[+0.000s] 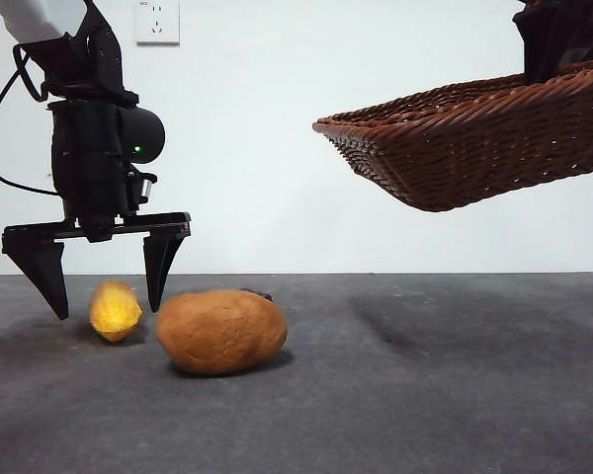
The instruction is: Help me put the vegetables on the table into the basket
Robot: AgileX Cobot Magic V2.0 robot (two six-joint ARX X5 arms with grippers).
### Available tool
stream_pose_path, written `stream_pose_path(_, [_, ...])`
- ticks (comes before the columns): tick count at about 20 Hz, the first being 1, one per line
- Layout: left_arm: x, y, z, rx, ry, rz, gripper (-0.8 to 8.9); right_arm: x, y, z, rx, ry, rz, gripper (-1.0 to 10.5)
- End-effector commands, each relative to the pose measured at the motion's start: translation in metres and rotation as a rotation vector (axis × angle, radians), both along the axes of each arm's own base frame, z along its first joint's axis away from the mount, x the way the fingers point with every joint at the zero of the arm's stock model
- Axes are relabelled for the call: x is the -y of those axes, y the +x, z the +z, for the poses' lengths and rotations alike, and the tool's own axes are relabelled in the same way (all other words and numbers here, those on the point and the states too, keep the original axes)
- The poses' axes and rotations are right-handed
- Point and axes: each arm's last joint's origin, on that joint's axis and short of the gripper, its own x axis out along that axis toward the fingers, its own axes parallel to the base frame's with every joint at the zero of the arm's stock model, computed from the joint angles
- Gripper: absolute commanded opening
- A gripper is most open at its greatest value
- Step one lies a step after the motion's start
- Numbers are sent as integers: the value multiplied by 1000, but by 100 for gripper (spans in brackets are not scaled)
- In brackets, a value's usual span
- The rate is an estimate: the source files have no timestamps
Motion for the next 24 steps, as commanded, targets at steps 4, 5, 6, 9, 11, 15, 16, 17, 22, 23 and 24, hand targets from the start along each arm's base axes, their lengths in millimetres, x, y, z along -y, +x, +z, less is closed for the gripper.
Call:
stream_pose_path(4, [1, 3, -8, -3, 8, 8, 262, 0, -3, 3, 15, 9, 8, -17])
stream_pose_path(5, [1, 3, -8, -5, 8, 8, 235, 0, -3, 3, 14, 9, 8, -17])
stream_pose_path(6, [1, 3, -9, -6, 9, 5, 165, 0, -3, 3, 13, 9, 8, -17])
stream_pose_path(9, [1, 5, -9, 17, 7, -26, -12, 0, -3, 3, 12, 9, 8, -17])
stream_pose_path(11, [1, 6, -7, 18, 5, -42, -12, 0, -3, 3, 12, 9, 8, -17])
stream_pose_path(15, [4, 10, 25, 27, -75, -81, -12, 1, -3, 3, 13, -12, -3, -17])
stream_pose_path(16, [5, 13, 41, 51, -110, -97, -12, 1, -2, 3, 14, -27, -9, -17])
stream_pose_path(17, [7, 14, 58, 82, -159, -110, -12, 2, -2, 3, 13, -34, -19, -17])
stream_pose_path(22, [37, -8, 139, 266, -418, -241, -12, 4, -1, 2, 2, -85, -101, -17])
stream_pose_path(23, [47, -17, 148, 286, -429, -275, -12, 4, -1, 1, 0, -92, -112, -17])
stream_pose_path(24, [59, -25, 155, 300, -438, -312, -12, 4, -1, 1, -3, -91, -118, -17])
